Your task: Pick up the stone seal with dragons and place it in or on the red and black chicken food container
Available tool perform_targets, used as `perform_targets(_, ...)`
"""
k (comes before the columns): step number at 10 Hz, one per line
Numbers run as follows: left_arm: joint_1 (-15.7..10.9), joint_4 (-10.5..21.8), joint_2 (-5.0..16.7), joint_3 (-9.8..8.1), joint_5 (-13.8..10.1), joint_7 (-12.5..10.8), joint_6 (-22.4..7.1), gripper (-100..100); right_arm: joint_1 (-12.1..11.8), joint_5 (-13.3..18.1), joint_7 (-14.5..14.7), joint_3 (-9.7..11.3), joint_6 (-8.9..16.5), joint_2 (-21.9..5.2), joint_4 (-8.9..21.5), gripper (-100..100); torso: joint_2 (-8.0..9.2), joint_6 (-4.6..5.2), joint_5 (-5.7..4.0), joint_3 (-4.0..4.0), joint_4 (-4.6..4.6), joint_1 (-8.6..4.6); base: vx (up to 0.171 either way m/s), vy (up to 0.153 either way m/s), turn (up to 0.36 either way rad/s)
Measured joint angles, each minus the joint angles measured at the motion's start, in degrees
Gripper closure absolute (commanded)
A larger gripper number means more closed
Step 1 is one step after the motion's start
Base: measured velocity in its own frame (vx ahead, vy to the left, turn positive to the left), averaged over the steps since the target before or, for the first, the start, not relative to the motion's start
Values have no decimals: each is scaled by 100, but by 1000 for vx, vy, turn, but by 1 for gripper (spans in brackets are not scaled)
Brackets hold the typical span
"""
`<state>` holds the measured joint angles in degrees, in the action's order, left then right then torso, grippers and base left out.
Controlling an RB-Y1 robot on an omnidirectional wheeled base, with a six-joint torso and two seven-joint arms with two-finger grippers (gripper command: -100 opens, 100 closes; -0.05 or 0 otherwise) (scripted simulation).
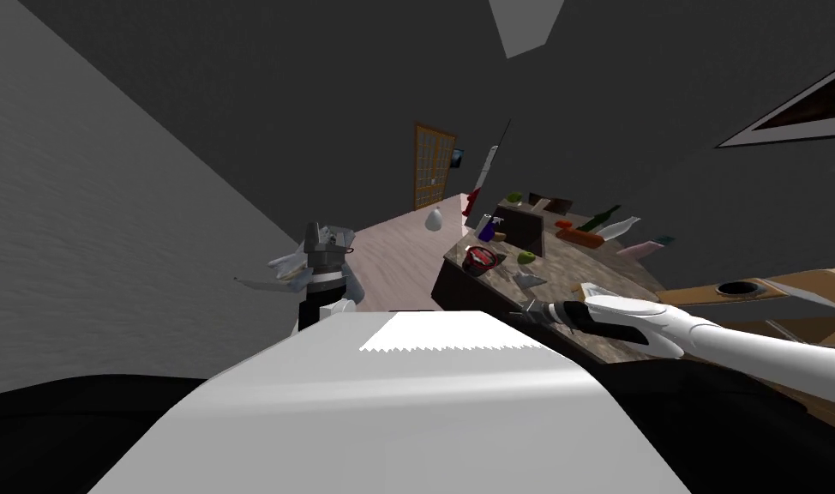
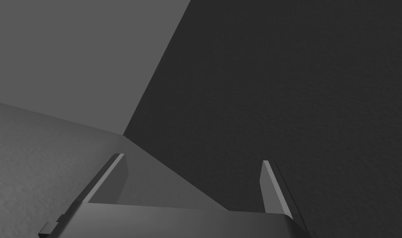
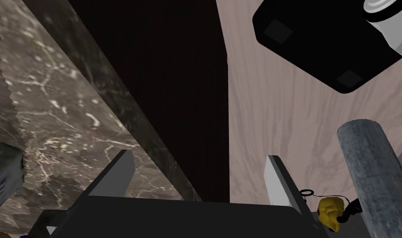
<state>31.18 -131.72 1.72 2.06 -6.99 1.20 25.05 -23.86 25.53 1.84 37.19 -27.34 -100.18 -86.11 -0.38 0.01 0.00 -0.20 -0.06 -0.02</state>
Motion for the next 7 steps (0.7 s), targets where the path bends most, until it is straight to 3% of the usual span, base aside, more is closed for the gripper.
perform_targets(1, 0, 0, 0, 0, 0, 0, 0, 0, 54, 72, 32, 70, 15, -56, 45, -100, -2, 3, -4, -2, -1, 1, 134, 15, 98)
perform_targets(2, 1, 0, 0, 0, 0, 0, 0, 0, 259, 329, -27, 233, -21, -78, 272, -100, -16, 0, -2, -9, -4, 3, 116, -1, 50)
perform_targets(3, 1, 0, 0, 0, 0, 0, 0, 0, 227, 314, -15, 271, 22, -223, 232, -100, -13, 3, -2, -9, -4, 2, 132, -10, 109)
perform_targets(4, 1, 0, 0, 0, 0, 0, 0, 0, 92, 110, 177, 270, 56, -512, 229, -100, -19, 0, 0, -12, -5, 0, 113, -22, 51)
perform_targets(6, 0, 0, 0, 0, 0, 0, 0, 0, 233, 293, 199, 354, -1, -508, 413, -100, 5, 5, -6, 1, 0, -4, 74, -4, 42)
perform_targets(7, 0, 0, 0, 0, 0, 0, 0, 0, 319, 426, 176, 428, -59, -557, 567, -100, -2, 1, -3, -2, -1, 0, 192, -3, 133)
